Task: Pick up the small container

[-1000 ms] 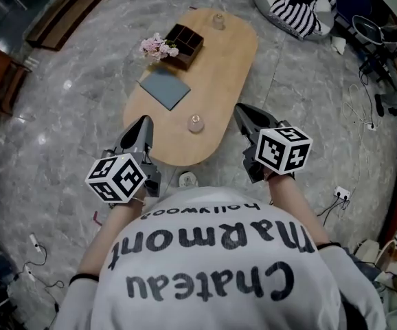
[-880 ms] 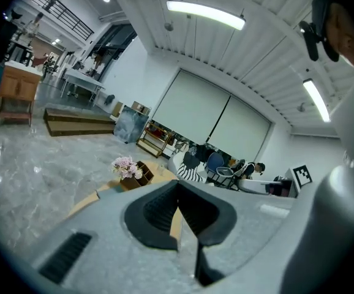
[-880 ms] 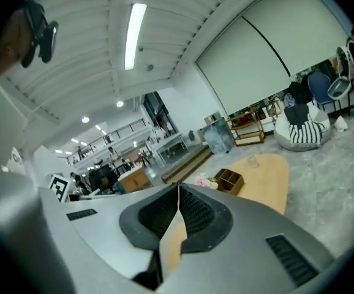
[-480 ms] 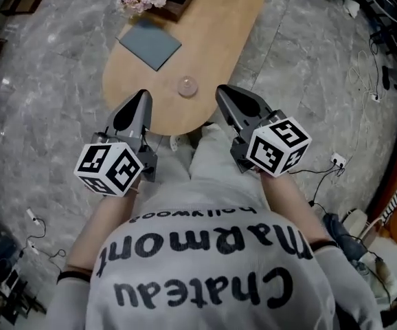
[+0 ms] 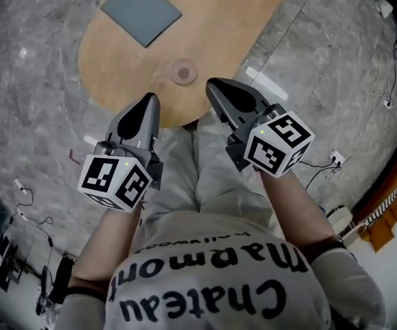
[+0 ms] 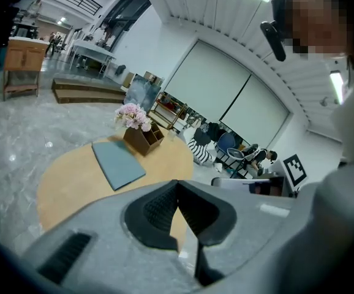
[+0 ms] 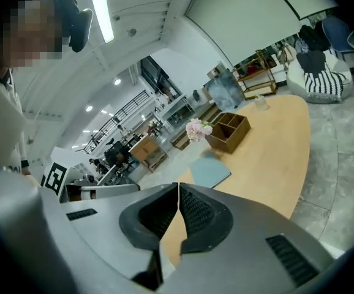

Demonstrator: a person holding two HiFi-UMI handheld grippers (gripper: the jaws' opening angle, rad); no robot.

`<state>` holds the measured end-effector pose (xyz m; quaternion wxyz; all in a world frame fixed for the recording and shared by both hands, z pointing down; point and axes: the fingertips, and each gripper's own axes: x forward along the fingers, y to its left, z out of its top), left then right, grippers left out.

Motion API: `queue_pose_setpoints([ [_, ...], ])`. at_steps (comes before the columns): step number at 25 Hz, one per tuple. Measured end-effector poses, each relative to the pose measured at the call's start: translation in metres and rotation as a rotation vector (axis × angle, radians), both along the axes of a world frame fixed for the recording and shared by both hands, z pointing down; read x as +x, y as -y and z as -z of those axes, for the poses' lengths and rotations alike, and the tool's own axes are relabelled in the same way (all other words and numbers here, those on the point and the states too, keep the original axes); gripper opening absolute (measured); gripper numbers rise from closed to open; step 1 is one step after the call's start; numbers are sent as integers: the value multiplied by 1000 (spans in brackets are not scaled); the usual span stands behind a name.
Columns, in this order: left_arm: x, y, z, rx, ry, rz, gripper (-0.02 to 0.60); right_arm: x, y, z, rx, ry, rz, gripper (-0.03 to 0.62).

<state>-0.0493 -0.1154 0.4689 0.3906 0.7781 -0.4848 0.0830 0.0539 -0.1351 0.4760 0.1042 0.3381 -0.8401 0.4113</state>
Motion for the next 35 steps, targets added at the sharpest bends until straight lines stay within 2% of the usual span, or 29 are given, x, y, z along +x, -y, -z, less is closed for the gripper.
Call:
queue_pose_setpoints([
  [5, 3, -3, -46, -40, 6, 46, 15, -13, 5, -50, -54, 21, 67, 15],
  [10, -3, -1, -82, -42, 7, 71, 14, -26, 12, -83, -67, 36, 109, 15],
  [16, -26, -6, -125, -38, 27, 92, 14, -48, 12, -112, -7, 53, 112, 14],
  [20, -9, -3, -135, -36, 67, 55, 14, -38, 22, -110, 74, 50, 139, 15],
  [23, -2, 0, -136, -24, 38, 54, 14, -33, 27, -107, 131, 35, 155, 14],
  [28, -2, 6, -149, -17, -29, 50, 15, -37, 22, -120, 155, 22, 202, 15],
  [32, -13, 12, -158, 1, -48, 60, 14, -49, 18, -123, 151, 64, 211, 15],
  [35, -6, 17, -159, 18, -44, 29, 15, -46, 18, -121, 141, 102, 215, 15],
])
